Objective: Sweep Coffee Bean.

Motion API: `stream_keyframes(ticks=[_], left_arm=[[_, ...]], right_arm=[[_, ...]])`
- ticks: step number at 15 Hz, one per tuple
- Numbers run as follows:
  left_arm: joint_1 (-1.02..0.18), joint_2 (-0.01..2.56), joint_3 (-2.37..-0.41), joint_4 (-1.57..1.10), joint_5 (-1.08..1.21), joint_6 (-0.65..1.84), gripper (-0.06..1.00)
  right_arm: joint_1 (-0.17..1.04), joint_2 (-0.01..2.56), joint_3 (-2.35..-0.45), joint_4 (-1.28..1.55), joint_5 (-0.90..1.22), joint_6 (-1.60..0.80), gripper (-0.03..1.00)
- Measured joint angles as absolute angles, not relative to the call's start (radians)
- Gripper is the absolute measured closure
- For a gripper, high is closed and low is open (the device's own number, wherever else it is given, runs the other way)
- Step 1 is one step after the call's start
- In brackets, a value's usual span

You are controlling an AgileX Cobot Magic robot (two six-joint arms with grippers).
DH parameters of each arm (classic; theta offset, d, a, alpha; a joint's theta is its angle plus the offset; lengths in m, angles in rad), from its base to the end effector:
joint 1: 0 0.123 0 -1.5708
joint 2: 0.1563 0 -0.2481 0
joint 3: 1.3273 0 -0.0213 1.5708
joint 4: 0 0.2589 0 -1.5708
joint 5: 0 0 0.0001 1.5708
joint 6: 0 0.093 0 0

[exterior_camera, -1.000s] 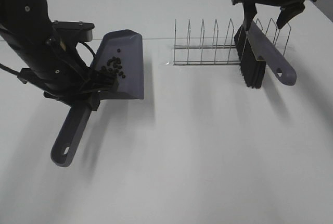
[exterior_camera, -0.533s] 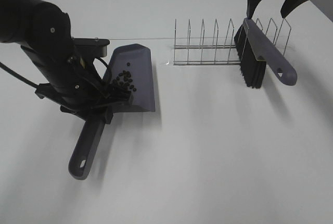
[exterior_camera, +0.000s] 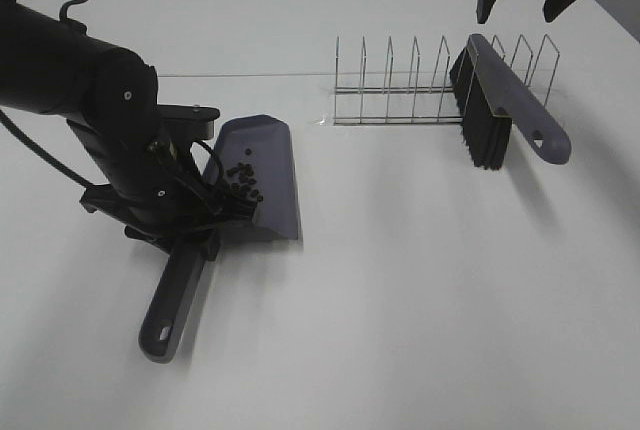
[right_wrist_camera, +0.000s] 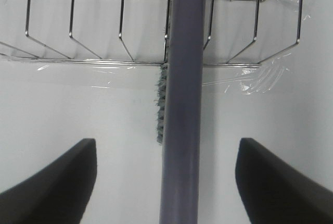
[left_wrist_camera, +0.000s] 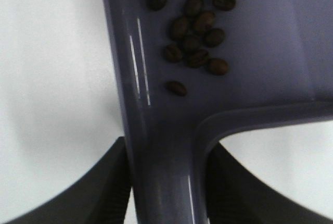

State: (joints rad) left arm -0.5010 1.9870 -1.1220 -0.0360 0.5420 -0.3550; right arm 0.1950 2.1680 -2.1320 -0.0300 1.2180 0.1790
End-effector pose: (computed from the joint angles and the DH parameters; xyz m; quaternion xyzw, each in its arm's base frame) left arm 0.3121 -0.1729 0.0750 0.0583 0.9904 -0.0621 0.1092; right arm 0.4554 0.0873 0.2529 -0.0101 0.9795 0.0227 0.1999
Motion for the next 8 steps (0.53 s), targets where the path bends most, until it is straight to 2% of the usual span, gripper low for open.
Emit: stream_keyframes(ticks=[2,8], left_arm=[[-0.501,1.987,-1.123,-0.036,0.533,-0.355,0.43],[-0.501,1.895,-1.123,0.028,0.596,-0.355,0.41]], right_arm=[[0.195,2.157,-2.132,-0.019,1.219,0.179,0.26],[0.195,2.076,-2.108,0.0,1.219,0.17,0.26]])
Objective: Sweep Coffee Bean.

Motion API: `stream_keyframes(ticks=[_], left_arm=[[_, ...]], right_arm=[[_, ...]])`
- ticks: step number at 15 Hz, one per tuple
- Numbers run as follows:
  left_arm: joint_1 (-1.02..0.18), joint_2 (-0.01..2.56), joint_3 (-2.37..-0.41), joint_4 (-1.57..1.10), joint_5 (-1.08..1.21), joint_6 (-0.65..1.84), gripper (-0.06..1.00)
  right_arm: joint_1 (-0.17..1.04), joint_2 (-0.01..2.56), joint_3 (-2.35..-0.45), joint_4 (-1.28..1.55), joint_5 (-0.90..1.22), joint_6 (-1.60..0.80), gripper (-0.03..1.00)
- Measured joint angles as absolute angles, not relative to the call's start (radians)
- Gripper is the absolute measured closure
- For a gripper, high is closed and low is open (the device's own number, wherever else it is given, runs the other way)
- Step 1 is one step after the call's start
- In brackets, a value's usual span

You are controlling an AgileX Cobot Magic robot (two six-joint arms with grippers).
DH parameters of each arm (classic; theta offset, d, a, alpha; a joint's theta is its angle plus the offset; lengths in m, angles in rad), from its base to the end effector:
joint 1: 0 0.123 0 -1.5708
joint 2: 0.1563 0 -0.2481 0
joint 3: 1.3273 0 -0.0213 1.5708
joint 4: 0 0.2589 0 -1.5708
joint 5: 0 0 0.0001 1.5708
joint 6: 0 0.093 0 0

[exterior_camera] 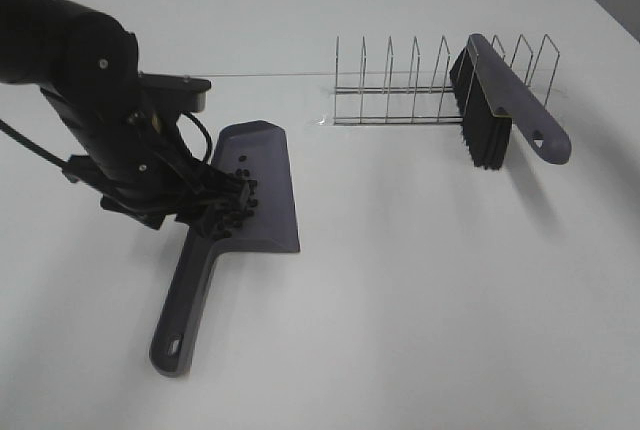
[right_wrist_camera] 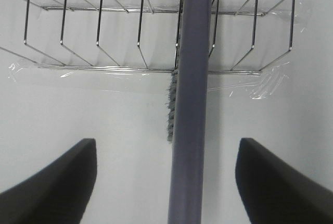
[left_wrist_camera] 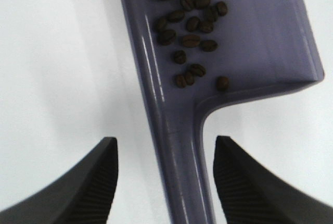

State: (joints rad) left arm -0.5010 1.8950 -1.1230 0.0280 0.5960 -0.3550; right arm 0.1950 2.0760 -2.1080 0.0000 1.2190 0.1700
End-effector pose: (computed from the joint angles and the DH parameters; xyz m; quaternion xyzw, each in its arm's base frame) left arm 0.3122 -0.1693 0.1066 0.0825 0.9860 -0.0514 0.1354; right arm 0.4405 0.0870 0.2878 -0.0122 0.9723 0.0423 0.2295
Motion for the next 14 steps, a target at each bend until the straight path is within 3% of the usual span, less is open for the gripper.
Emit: stream_keyframes(ticks=[4,10,12,14], left_arm=[[-0.502,1.615,-1.124,0.172,0.748,-0.358,0.41],[-0.502,1.226,-1.12,0.199,1.023,-0.358,0.41],[-0.502,1.074,-1.003,0.2,1.112,-0.358,0.41],[-0.502,0.998,-0.916,0.19,1.128,-0.358,0.41]], right_arm=[[0.195,1.893,-1.9,0.0,1.218,0.153,0.26],[0.195,1.597,-1.442,0.0,1.217,0.104,0.26],[0.195,1.397,-1.189,0.0,1.217,0.091,0.26],[0.195,1.29,-1.067,0.0,1.217,0.09,0.26]])
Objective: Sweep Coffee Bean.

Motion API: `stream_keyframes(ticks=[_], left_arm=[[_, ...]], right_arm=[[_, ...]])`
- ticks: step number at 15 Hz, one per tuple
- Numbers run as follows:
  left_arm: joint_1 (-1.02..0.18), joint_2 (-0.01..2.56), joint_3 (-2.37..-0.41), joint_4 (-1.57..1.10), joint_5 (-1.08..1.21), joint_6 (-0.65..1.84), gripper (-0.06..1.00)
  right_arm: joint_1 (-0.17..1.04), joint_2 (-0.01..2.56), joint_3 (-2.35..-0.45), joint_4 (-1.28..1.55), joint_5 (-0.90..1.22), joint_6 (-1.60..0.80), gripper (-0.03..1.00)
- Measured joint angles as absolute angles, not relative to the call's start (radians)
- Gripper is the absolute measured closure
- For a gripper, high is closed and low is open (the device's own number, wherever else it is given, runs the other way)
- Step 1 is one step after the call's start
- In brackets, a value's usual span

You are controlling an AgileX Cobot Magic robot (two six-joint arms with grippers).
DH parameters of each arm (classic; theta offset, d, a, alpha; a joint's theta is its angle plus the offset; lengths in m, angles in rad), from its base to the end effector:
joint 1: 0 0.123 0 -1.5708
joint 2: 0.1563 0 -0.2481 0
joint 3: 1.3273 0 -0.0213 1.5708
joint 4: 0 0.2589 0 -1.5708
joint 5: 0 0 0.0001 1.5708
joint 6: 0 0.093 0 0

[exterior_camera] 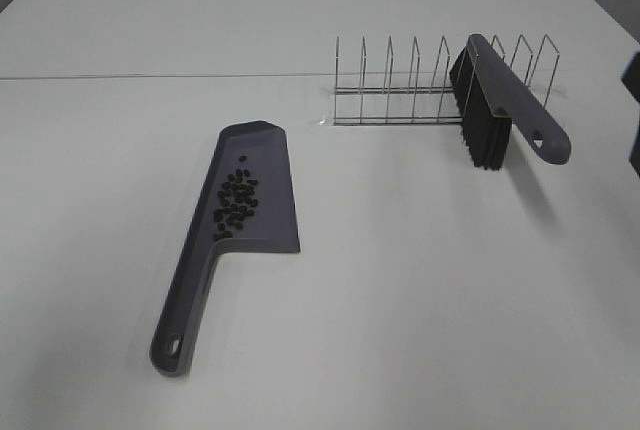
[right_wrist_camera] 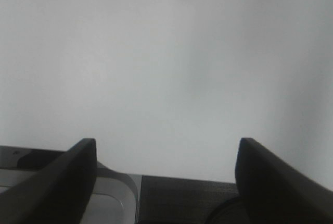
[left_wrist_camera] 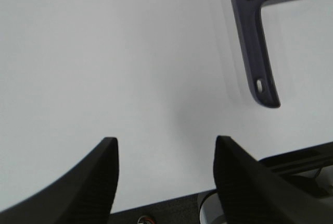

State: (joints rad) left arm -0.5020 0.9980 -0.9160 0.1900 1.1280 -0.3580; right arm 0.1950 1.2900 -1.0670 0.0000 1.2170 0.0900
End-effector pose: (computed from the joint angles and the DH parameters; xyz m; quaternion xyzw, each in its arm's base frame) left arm 0.1817 -0.0816 0.2902 0.0904 0.9666 -0.0080 0.2396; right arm 0.2439 0.0482 0.2644 -0.0522 0.9927 0.0154 0.1077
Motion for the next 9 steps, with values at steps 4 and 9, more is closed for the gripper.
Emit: stream_keyframes(ticks=[4,9], left_arm=[[-0.502,0.792,-0.706,0.139,1.131,-0.324,0.41],[-0.502,0.569,-0.597,0.0,1.126,-0.199,0.41]], right_arm=[[0.195,0.992,-0.819,0.0,1.22,0.085,0.26],[0.195,0.628,-0.628,0.0,1.181,0.0,0.26]])
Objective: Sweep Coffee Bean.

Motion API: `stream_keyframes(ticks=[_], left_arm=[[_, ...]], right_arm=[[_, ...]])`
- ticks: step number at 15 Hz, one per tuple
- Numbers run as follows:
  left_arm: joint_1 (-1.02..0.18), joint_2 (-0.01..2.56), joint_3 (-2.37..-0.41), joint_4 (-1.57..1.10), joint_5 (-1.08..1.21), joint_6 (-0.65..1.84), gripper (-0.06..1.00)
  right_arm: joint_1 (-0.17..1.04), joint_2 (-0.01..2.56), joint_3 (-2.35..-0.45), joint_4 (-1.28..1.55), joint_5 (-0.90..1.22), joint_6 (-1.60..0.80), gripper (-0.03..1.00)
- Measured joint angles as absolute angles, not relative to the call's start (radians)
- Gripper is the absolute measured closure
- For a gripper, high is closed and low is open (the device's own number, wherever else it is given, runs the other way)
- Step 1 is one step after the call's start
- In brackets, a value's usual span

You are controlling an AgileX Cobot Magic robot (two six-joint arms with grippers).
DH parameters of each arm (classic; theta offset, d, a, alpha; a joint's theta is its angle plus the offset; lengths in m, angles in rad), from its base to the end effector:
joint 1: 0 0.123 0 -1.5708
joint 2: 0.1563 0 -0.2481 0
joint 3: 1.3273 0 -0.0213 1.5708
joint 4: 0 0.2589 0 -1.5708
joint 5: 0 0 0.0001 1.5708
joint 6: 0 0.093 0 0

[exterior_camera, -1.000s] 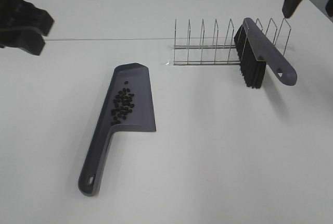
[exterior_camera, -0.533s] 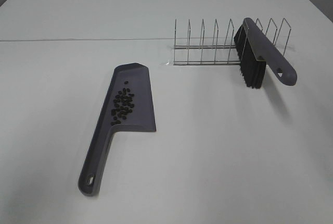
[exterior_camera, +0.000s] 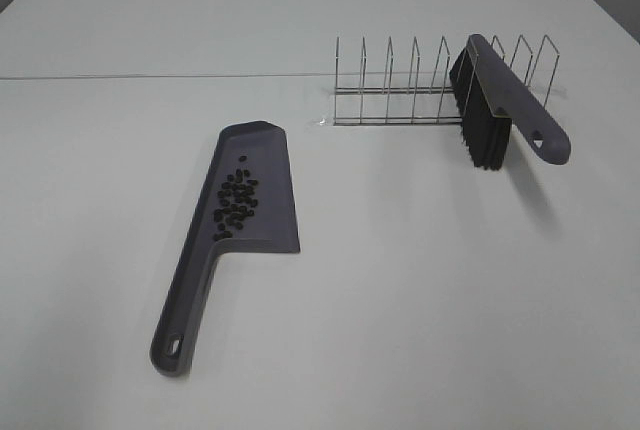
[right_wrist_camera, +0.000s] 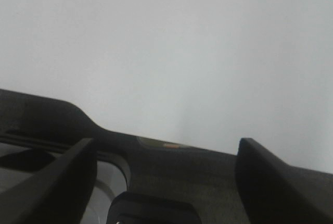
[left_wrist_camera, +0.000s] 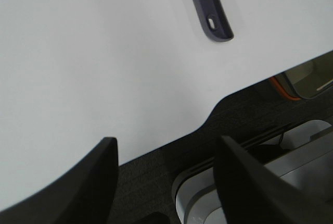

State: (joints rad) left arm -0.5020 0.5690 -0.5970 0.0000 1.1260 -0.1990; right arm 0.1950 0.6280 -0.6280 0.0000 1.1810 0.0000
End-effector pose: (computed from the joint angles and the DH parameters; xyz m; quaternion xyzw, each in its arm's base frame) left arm 0.1038 -0.0570 0.2596 0.1450 0.9500 -0.0949 0.2595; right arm 0.1207 0.0238 0.2593 -0.0946 0.9671 0.0230 0.2351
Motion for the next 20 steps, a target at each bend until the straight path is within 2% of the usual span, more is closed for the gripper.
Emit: stream_keyframes(ticks=[4,8,20], left_arm=[[-0.502,0.479,-0.534,-0.042,0.996,-0.02,0.41],[-0.502,0.479,-0.533,-0.118,0.991,0.097,0.41],[-0.502,0.479,-0.51,-0.185,1.054,0.245,0.41]], right_arm=[[0.195,0.226,-0.519,0.02,1.065,-0.047,0.26],[0.195,0.049,-0.509,0.023,1.063,-0.05,0.26],[0.195,0.013,-0.504,0.023,1.064,-0.05,0.26]])
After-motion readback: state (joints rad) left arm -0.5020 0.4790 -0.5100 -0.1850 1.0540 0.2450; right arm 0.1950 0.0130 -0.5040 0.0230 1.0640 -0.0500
